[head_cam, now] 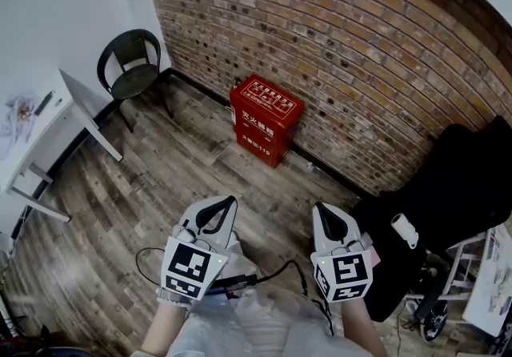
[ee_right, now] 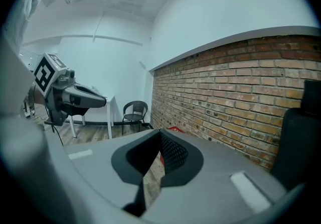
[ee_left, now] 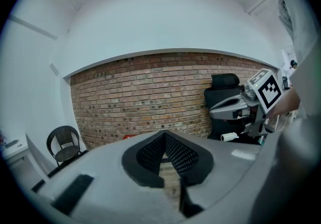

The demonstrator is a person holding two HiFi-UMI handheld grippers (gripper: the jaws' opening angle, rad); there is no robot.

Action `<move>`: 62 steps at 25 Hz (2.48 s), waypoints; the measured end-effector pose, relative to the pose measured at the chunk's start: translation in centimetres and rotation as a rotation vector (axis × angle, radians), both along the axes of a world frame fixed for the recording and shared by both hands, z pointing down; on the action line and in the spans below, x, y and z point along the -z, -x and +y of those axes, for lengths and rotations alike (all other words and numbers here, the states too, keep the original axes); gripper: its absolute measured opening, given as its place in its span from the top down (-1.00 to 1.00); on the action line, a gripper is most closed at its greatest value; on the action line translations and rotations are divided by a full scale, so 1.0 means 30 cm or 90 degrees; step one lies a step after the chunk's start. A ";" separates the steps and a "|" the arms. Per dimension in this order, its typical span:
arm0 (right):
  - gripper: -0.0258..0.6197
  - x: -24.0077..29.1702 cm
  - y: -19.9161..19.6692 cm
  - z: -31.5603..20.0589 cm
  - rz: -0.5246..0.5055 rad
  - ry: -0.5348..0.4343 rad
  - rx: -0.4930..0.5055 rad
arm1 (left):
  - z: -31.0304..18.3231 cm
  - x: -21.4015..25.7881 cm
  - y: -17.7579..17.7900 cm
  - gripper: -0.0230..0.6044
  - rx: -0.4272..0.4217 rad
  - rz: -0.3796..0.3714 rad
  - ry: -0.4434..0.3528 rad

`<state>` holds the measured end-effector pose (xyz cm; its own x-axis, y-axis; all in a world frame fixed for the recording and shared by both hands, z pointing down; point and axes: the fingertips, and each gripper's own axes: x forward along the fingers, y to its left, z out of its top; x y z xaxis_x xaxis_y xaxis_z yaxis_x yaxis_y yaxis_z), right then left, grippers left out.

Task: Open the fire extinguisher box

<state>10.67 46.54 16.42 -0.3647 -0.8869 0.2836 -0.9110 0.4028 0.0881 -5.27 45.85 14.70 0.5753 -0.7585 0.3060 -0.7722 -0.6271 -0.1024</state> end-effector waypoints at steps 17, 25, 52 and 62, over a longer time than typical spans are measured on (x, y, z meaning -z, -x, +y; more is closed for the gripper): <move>0.91 -0.047 -0.034 -0.250 0.009 0.020 -0.031 | -0.302 -0.066 -0.041 0.94 -0.034 0.001 0.016; 0.90 -0.052 -0.050 -0.508 0.000 0.038 -0.055 | -0.589 -0.079 -0.063 0.94 -0.067 -0.004 0.031; 0.90 -0.134 0.070 -1.206 -0.007 0.116 -0.122 | -1.333 -0.172 0.014 0.94 -0.150 -0.015 0.084; 0.91 -0.213 0.106 -1.255 -0.004 0.155 -0.110 | -1.390 -0.243 0.039 0.94 -0.145 -0.018 0.104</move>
